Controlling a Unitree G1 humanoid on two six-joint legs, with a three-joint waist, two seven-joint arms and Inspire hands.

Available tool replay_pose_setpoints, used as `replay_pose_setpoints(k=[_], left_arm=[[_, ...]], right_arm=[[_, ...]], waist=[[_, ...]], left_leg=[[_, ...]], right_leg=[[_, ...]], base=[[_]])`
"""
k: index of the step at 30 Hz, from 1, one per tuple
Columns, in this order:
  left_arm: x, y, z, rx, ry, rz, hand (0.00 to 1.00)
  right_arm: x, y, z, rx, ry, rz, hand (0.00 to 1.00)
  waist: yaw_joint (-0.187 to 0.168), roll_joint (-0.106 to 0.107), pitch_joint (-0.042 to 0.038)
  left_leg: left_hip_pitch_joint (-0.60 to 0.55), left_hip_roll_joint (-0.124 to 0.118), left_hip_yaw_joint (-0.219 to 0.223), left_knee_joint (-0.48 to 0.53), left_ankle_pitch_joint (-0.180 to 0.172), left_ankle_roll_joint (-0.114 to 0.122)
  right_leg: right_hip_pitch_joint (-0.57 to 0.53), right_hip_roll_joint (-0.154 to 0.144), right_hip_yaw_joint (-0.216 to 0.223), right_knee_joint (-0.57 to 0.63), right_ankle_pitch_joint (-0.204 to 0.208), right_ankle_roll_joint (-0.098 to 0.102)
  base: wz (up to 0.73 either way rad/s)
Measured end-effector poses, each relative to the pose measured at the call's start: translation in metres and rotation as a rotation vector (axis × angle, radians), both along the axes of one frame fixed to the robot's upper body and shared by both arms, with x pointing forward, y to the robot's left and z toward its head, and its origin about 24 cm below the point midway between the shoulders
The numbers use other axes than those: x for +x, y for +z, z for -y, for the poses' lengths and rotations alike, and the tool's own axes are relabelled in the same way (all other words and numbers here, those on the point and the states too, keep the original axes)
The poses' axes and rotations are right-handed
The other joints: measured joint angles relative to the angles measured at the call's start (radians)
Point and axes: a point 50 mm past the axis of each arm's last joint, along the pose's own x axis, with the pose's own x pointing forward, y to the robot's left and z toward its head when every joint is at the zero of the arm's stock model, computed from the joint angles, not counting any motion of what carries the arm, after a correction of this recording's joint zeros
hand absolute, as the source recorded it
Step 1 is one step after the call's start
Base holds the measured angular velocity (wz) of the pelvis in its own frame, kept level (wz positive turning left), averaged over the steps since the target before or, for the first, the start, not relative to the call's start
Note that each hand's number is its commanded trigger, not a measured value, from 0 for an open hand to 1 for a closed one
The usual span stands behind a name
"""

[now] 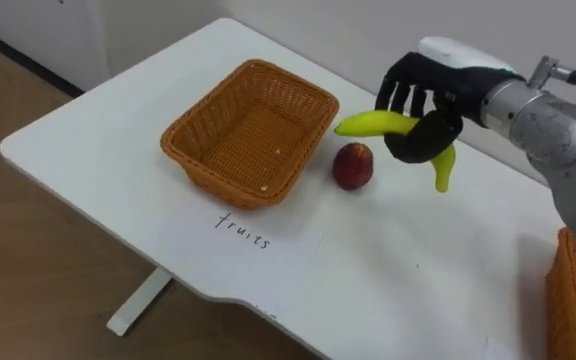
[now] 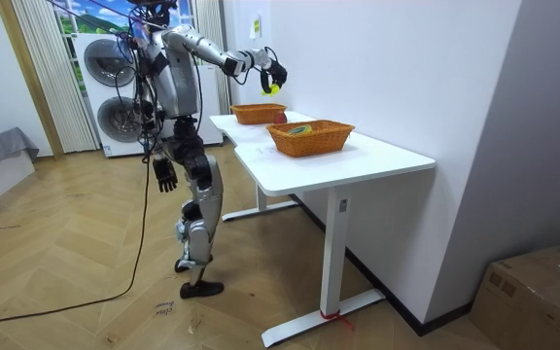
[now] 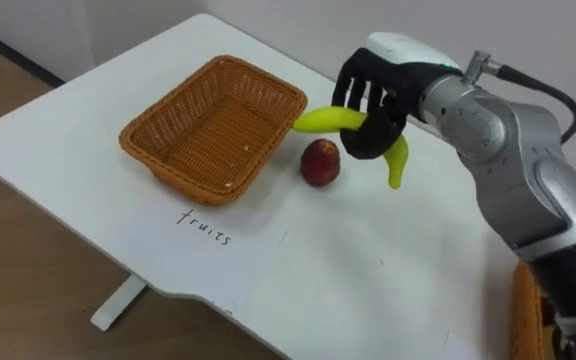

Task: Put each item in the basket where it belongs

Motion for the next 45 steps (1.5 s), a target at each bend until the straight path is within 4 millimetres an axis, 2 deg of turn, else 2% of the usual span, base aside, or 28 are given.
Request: replay_pose_setpoints(k=[5,8,13,24,29,39,42,45], left_arm=[[0.003,0.001,-0.001,0.011,-0.02,0.004,0.0],[0.0,0.001,-0.001,0.013,-0.018,-0.003,0.0],[0.0,0.001,-0.001,0.013,-0.019,0.001,0.0],[-0.005,0.0,0.0,0.014,-0.023,-0.018,0.0],[-0.013,-0.001,0.0,0.013,-0.013,-0.043,0.0],[-0.01,-0.001,-0.001,0.019,-0.026,-0.036,0.0],[-0.009,0.0,-0.003,0.024,-0.03,-0.033,0.0],[-0.009,0.0,-0.003,0.024,-0.03,-0.033,0.0]], right_arm=[[-0.001,-0.001,-0.01,-0.021,0.028,0.042,1.0],[0.0,0.0,-0.019,0.006,0.029,0.102,1.0],[0.001,0.004,-0.027,0.041,0.037,0.172,1.0],[-0.002,0.027,-0.05,0.02,0.096,0.345,1.0],[-0.004,0.022,-0.06,0.025,0.123,0.343,1.0],[-0.007,0.014,-0.073,0.026,0.187,0.353,1.0],[-0.007,0.014,-0.073,0.035,0.184,0.384,1.0],[-0.006,0.01,-0.074,0.018,0.182,0.392,1.0]], waist=[[0.031,-0.006,-0.0034],[0.035,-0.01,-0.0052],[0.035,-0.016,-0.0021],[0.053,-0.021,-0.0048],[0.067,-0.02,-0.0044],[0.085,-0.021,-0.0001],[0.096,-0.032,0.0075],[0.105,-0.04,0.0055]], left_leg=[[0.004,-0.001,-0.008,-0.001,0.001,0.0],[0.009,0.0,-0.01,0.002,0.001,-0.001],[0.007,-0.001,-0.014,-0.004,0.0,0.0],[-0.015,-0.004,-0.019,0.002,0.0,-0.001],[-0.015,-0.004,-0.024,0.004,0.0,-0.001],[-0.018,-0.008,-0.039,0.003,0.0,0.0],[-0.022,-0.008,-0.039,0.001,0.0,-0.001],[-0.031,-0.009,-0.039,0.001,0.0,-0.001]], right_leg=[[0.002,0.0,0.001,0.0,-0.002,0.004],[0.009,0.001,0.003,-0.001,-0.003,0.004],[0.011,0.001,0.002,-0.002,-0.003,0.004],[-0.008,0.0,-0.005,-0.002,-0.003,0.004],[-0.008,0.0,-0.006,-0.002,-0.003,0.004],[-0.004,-0.001,-0.004,-0.003,-0.003,0.004],[-0.008,0.0,-0.005,-0.003,-0.003,0.005],[-0.017,0.0,-0.007,-0.003,-0.003,0.005]], base=[[0.04],[0.04],[0.02],[0.01],[0.02],[0.04],[0.0],[0.0]])
